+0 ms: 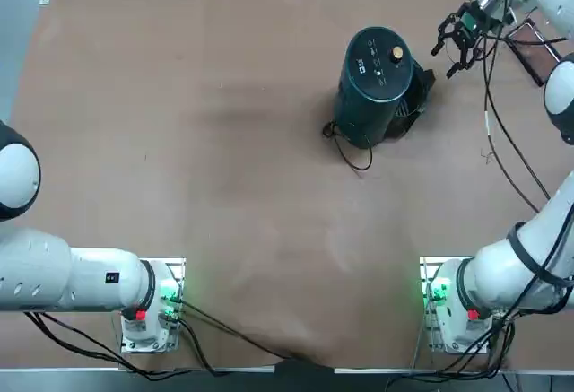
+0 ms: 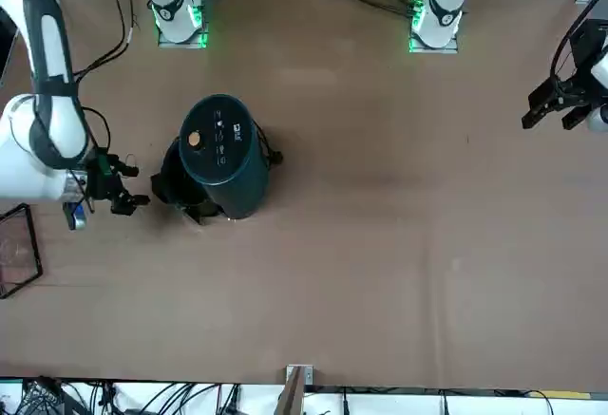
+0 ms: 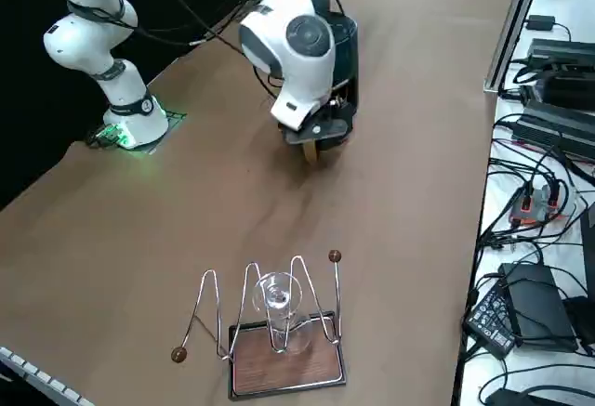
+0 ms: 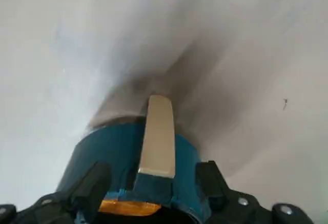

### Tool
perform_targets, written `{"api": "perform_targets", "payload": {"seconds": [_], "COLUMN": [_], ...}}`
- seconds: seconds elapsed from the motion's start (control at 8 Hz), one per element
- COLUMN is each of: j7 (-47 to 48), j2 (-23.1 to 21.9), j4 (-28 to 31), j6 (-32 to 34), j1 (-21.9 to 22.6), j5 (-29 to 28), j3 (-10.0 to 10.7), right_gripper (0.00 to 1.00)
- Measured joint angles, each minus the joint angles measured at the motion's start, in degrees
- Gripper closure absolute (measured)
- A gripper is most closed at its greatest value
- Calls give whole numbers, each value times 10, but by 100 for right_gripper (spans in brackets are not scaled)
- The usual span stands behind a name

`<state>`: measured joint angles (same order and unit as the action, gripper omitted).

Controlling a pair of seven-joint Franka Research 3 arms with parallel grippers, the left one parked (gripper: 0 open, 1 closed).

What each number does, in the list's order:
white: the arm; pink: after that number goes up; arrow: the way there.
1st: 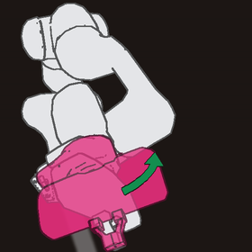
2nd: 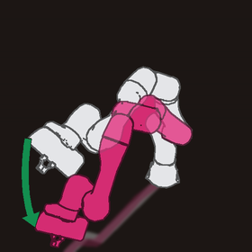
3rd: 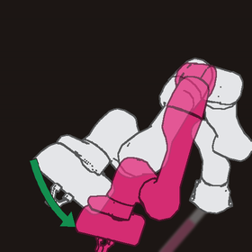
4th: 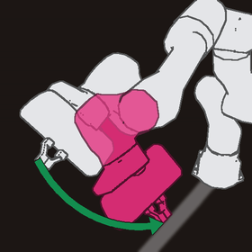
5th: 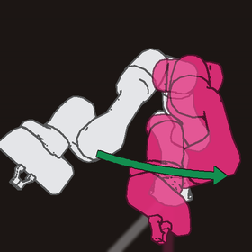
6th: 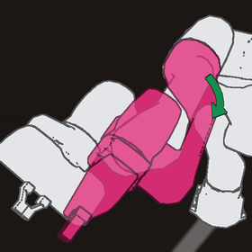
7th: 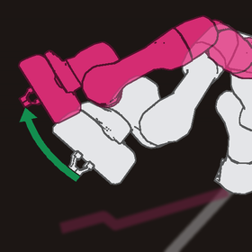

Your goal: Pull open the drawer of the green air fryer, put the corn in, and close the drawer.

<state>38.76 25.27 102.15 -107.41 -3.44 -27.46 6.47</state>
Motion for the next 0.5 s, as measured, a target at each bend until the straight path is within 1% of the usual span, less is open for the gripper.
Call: {"api": "perform_targets", "payload": {"seconds": [0.25,0.5], "j7": [27,55], "j2": [7,14], "j4": [10,21], "j6": [0,-13], "j1": [-14,-13], "j5": [-32,-58], "j3": [1,-1], "right_gripper": [1,1]}}
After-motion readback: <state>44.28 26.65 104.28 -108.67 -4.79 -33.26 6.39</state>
